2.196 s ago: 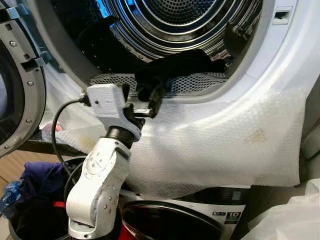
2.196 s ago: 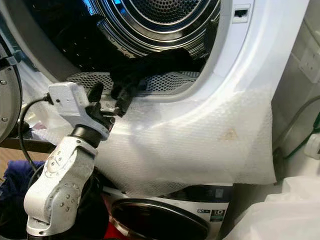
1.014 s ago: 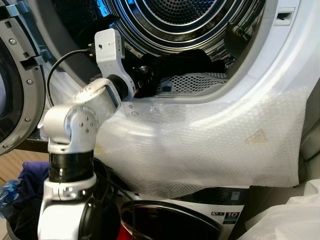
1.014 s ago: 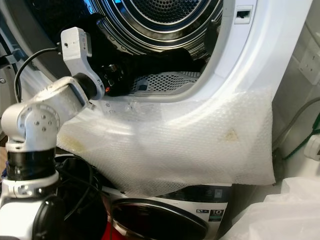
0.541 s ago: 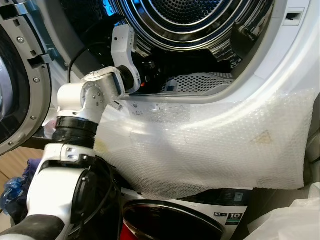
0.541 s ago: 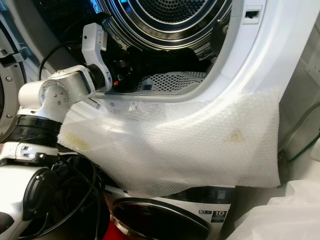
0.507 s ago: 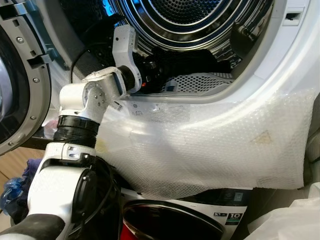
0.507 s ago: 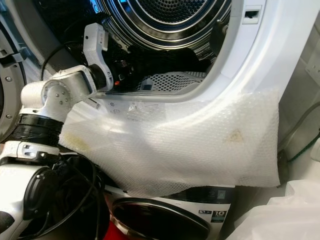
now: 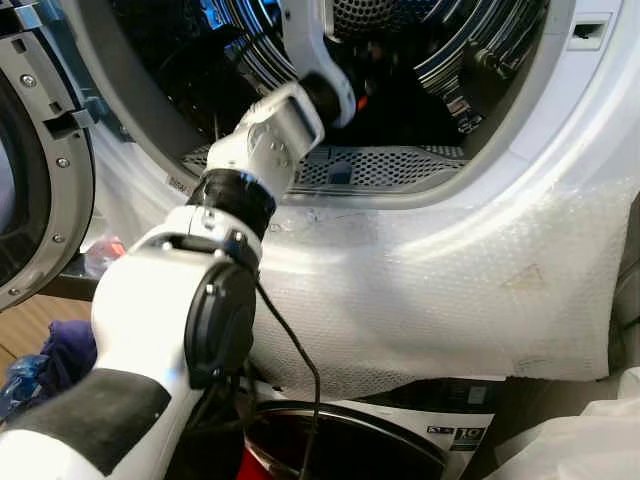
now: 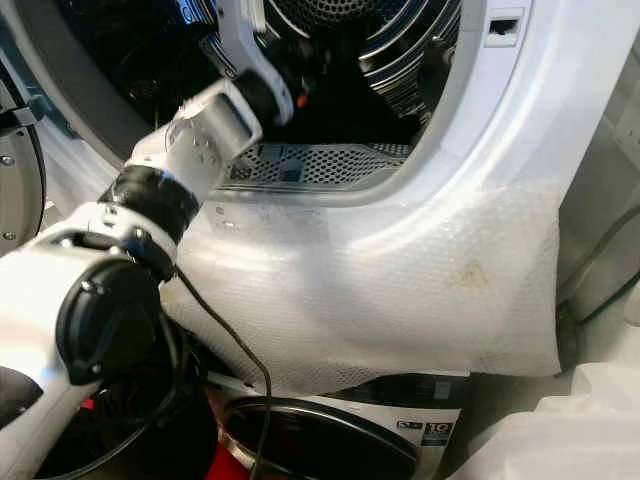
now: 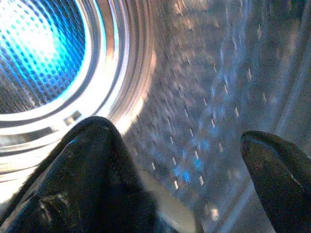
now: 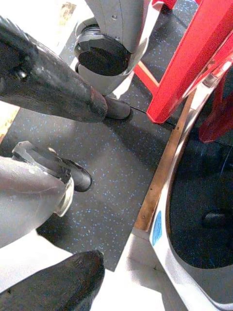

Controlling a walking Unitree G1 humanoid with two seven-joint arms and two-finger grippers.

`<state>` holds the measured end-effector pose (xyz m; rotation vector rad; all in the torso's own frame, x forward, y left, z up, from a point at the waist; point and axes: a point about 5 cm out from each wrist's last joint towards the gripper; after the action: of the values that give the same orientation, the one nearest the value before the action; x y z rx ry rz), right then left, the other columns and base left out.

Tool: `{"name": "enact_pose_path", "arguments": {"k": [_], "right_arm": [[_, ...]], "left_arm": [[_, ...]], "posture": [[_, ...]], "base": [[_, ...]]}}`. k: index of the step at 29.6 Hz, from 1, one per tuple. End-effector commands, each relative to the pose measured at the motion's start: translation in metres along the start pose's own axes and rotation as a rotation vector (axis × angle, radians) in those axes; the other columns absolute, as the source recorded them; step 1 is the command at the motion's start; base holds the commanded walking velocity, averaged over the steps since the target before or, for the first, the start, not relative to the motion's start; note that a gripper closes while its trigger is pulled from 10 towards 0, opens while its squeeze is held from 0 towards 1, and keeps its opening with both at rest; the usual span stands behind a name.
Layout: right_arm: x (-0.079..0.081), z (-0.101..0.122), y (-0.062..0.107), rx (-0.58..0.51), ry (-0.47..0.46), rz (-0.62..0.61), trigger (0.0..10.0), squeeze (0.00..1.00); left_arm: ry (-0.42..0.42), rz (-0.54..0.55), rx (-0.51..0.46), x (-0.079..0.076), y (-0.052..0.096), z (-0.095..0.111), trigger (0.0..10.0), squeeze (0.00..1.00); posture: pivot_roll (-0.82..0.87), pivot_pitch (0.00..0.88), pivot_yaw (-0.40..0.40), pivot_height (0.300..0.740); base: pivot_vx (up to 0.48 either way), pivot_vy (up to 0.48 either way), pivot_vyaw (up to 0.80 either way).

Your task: Clothes washing

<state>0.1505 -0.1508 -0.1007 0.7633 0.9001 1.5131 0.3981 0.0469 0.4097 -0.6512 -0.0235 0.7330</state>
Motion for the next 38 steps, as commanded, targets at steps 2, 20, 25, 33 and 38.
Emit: {"name": "enact_pose_path", "arguments": {"k": [2, 20, 25, 33, 38], "right_arm": [[0.004, -0.006, 0.001, 0.014, -0.009, 0.004, 10.0, 0.0], [0.012, -0.006, 0.0, 0.017, -0.008, 0.029, 10.0, 0.0], [0.012, -0.006, 0.0, 0.017, -0.007, 0.03, 10.0, 0.0], [0.014, -0.005, 0.0, 0.021, 0.0, 0.037, 10.0, 0.0], [0.014, -0.002, 0.0, 0.013, -0.003, 0.036, 10.0, 0.0]], "left_arm": [[-0.017, 0.029, -0.037, 0.004, 0.0, 0.01, 10.0, 0.0], [-0.337, -0.224, 0.339, 0.005, 0.015, -0.02, 10.0, 0.0], [-0.416, -0.338, 0.243, -0.01, 0.012, 0.007, 10.0, 0.0], [-0.501, -0.432, 0.185, -0.023, 0.023, 0.048, 10.0, 0.0], [-0.591, -0.575, 0.301, -0.027, 0.046, 0.048, 10.0, 0.0]], "posture": [[0.09, 0.0, 0.098, 0.74], [0.13, 0.0, 0.101, 0.74], [0.15, 0.0, 0.1, 0.74], [0.16, 0.0, 0.101, 0.74], [0.16, 0.0, 0.103, 0.74]], "base": [[0.0, 0.0, 0.0], [0.0, 0.0, 0.0], [0.0, 0.0, 0.0], [0.0, 0.0, 0.0], [0.0, 0.0, 0.0]]}}
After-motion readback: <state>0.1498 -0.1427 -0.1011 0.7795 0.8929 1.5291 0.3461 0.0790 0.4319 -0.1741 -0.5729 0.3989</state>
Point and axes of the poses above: a point about 5 cm out from each wrist's last joint towards the gripper, its own y axis pointing back from the gripper into the wrist, its own z axis along the axis of the wrist's last joint, x = y × z, and after that the axes turned 5 degrees about -y, right-handed
